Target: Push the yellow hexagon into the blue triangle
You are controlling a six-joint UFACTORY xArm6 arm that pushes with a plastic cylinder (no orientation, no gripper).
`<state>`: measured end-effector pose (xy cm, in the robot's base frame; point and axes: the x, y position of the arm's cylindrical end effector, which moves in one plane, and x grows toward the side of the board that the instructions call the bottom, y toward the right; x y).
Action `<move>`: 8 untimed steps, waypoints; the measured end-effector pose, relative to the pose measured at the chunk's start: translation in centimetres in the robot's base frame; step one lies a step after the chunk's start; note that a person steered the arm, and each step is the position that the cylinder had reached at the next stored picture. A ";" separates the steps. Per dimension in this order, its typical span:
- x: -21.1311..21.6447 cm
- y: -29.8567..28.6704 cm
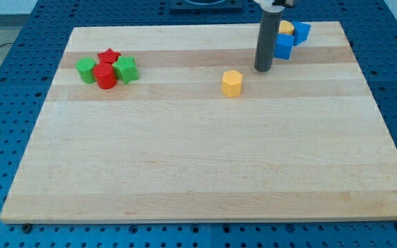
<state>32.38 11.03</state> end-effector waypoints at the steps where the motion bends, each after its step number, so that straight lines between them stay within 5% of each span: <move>1: -1.2 0.6; 3: -2.8 1.2; 5: -1.5 -11.9; 6: 4.1 -17.6; 8: 9.1 -10.9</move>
<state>41.50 0.14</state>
